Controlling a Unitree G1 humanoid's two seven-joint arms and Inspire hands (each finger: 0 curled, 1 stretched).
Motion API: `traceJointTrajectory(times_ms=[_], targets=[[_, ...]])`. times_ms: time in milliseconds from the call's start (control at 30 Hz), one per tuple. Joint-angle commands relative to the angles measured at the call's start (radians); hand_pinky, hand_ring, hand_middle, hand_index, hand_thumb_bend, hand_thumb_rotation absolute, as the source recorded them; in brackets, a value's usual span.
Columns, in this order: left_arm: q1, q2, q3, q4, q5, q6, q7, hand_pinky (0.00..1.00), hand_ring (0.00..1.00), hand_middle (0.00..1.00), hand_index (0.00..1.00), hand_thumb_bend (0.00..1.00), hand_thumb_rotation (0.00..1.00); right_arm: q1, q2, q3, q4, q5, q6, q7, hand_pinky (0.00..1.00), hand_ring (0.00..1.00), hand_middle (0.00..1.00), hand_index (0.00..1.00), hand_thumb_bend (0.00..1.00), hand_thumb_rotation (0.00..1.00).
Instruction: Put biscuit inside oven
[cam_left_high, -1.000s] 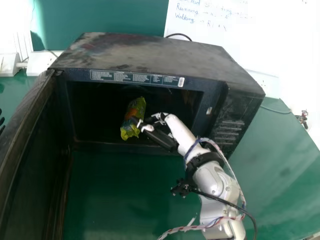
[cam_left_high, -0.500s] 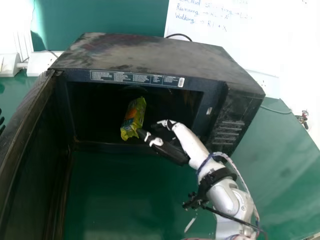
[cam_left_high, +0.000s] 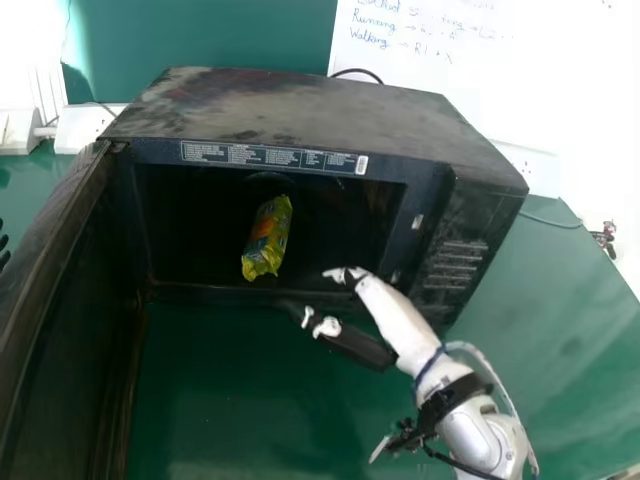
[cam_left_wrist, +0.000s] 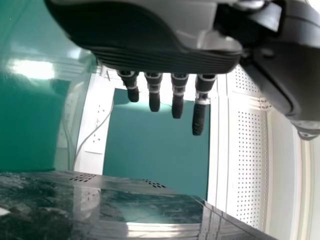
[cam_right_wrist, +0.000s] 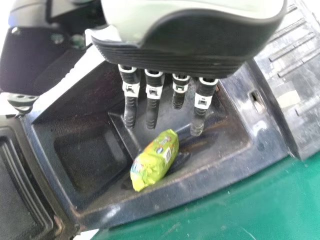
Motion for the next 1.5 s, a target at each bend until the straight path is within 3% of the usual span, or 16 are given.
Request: traceJointTrajectory(times_ms=[0, 367, 567, 733, 1000, 1200, 1467], targets=[[0.003, 0.006, 0.007, 0.001, -0.004, -0.001, -0.002, 1.0, 1.0, 0.98, 0.83, 1.0, 1.0, 0.035, -0.013, -0.025, -0.015, 0.007, -0.047, -0.019, 0.75, 0.82, 0.87, 0.81, 0.97, 0.34], [-0.001, 0.008, 0.011, 0.011, -0.006, -0.003, -0.011, 1.0, 1.0, 0.98, 0.82, 1.0, 0.99, 0.171, -0.048, -0.147, 0.007, 0.045, -0.234, -0.061, 0.74, 0.83, 0.87, 0.81, 0.96, 0.37], [-0.007, 0.01, 0.014, 0.024, -0.007, -0.005, -0.016, 1.0, 1.0, 0.98, 0.82, 1.0, 1.0, 0.223, -0.053, -0.188, -0.009, 0.038, -0.258, -0.065, 0.78, 0.85, 0.88, 0.82, 0.95, 0.37], [-0.013, 0.018, 0.02, 0.039, -0.007, -0.009, -0.027, 1.0, 1.0, 0.98, 0.82, 1.0, 1.0, 0.266, -0.069, -0.24, 0.007, 0.046, -0.323, -0.084, 0.79, 0.84, 0.86, 0.81, 0.96, 0.38], [-0.032, 0.025, 0.035, 0.089, -0.006, -0.021, -0.051, 1.0, 1.0, 0.98, 0.82, 1.0, 0.99, 0.325, -0.085, -0.303, 0.017, 0.059, -0.363, -0.085, 0.73, 0.84, 0.87, 0.81, 0.96, 0.37], [-0.042, 0.032, 0.041, 0.105, -0.007, -0.019, -0.055, 1.0, 1.0, 0.98, 0.83, 1.0, 0.99, 0.379, -0.097, -0.368, 0.045, 0.072, -0.448, -0.113, 0.68, 0.82, 0.86, 0.81, 0.95, 0.38], [-0.07, 0.054, 0.055, 0.168, -0.005, -0.03, -0.081, 1.0, 1.0, 0.98, 0.83, 1.0, 1.0, 0.447, -0.093, -0.467, 0.08, 0.119, -0.53, -0.138, 0.73, 0.85, 0.86, 0.81, 0.94, 0.35]])
